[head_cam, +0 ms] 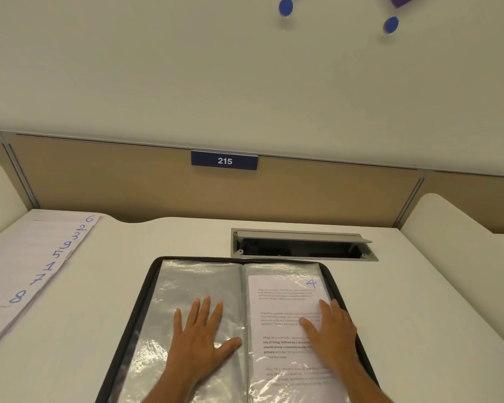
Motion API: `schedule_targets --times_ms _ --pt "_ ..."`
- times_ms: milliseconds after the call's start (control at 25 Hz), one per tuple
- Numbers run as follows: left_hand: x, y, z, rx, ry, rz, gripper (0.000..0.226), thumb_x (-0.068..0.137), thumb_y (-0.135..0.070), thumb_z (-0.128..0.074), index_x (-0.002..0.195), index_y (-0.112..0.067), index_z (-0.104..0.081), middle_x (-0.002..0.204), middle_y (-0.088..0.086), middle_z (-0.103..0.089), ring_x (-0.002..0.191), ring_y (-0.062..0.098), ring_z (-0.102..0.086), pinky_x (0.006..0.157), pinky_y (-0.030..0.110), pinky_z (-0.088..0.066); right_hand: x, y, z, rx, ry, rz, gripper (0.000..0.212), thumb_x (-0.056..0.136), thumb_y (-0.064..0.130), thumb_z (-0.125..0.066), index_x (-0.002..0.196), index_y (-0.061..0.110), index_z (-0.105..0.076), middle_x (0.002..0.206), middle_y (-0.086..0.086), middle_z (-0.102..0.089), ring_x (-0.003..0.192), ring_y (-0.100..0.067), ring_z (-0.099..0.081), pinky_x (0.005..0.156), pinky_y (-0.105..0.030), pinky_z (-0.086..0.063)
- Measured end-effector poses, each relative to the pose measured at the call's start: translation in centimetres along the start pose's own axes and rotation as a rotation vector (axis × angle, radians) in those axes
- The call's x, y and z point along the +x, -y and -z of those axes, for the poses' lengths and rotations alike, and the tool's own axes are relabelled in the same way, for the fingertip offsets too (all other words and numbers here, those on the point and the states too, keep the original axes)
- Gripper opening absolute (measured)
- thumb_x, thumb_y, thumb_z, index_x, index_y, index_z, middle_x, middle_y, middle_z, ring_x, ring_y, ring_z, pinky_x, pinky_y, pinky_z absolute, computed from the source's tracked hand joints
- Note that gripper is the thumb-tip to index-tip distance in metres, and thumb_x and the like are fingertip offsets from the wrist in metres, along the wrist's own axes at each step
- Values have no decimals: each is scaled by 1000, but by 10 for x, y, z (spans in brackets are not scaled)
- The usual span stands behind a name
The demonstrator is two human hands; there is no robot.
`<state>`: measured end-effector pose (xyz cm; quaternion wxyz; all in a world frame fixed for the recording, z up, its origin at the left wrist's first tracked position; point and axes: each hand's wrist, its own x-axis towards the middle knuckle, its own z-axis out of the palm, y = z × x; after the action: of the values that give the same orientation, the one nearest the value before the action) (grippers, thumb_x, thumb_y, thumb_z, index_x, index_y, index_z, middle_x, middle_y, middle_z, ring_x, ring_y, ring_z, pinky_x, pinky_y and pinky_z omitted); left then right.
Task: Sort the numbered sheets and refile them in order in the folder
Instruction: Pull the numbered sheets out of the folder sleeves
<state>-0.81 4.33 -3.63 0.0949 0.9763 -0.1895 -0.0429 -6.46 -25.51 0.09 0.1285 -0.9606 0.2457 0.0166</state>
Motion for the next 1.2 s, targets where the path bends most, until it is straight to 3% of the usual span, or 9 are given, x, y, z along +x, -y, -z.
schedule_targets --times_ms 160,320,480,600,680,800,920,1080,1200 --pt "-2 1 -2 -14 19 28 84 85 -86 -37 141 -28 -56 147 5 -52 133 30 -52 114 48 -3 11 2 12 274 -107 -156 66 88 42 -70 143 17 -43 133 -6 -58 120 -27 -54 103 -44 -47" --pt "-2 1 -2 -18 19 13 84 84 -86 -37 141 -28 -56 147 5 -52 133 29 -52 113 48 -4 20 -4 20 504 -134 -246 44 86 12 -72 128 10 -59 88 -4 -71 78 -20 -65 67 -29 -51" --pt "-4 -2 2 -21 -20 27 86 84 -88 -34 143 -28 -53 150 5 -48 136 29 -49 114 47 -2 20 -6 27 457 -146 -230 8 87 13 -67 82 13 -73 73 2 -68 67 -16 -60 61 -27 -48" --pt "-3 -1 7 -34 -30 41 96 82 -92 -22 158 -33 -17 165 -2 -4 154 25 -7 116 50 15 25 -5 36 525 -71 -267 19 80 11 -64 62 7 -60 60 -1 -60 55 -18 -52 54 -26 -40" --pt "0 -2 12 -44 21 80 99 79 -92 -21 159 -35 -6 167 -5 8 154 22 8 117 52 15 31 2 51 589 15 -279 21 77 7 -64 59 7 -53 60 -8 -53 54 -23 -50 56 -30 -40" --pt "7 -9 36 -49 78 106 100 74 -87 -39 156 -34 -19 167 -2 -9 153 24 -5 120 56 -5 39 16 78 857 177 -260 7 78 -2 -67 83 -6 -66 85 -22 -71 72 -35 -72 69 -41 -62" --pt "19 -26 63 -336 7 97 80 79 -72 -60 146 -32 -40 153 -6 -39 139 17 -37 115 45 -32 32 42 102 1017 361 -82 27 78 8 -70 102 -6 -66 103 -21 -71 93 -34 -72 80 -42 -62" --pt "37 -64 117 -969 -124 112 46 86 -61 -64 117 -27 -63 113 -8 -66 102 10 -64 87 30 -57 16 88 116 1178 448 49 31 82 18 -71 106 0 -69 105 -18 -74 99 -33 -72 83 -42 -60" --pt "48 -74 151 -1175 -106 168 51 85 -63 -65 115 -22 -60 107 -2 -66 92 16 -68 70 32 -62 -2 122 114 1253 532 107 24 95 18 -57 102 0 -71 108 -16 -74 105 -31 -70 93 -46 -56"
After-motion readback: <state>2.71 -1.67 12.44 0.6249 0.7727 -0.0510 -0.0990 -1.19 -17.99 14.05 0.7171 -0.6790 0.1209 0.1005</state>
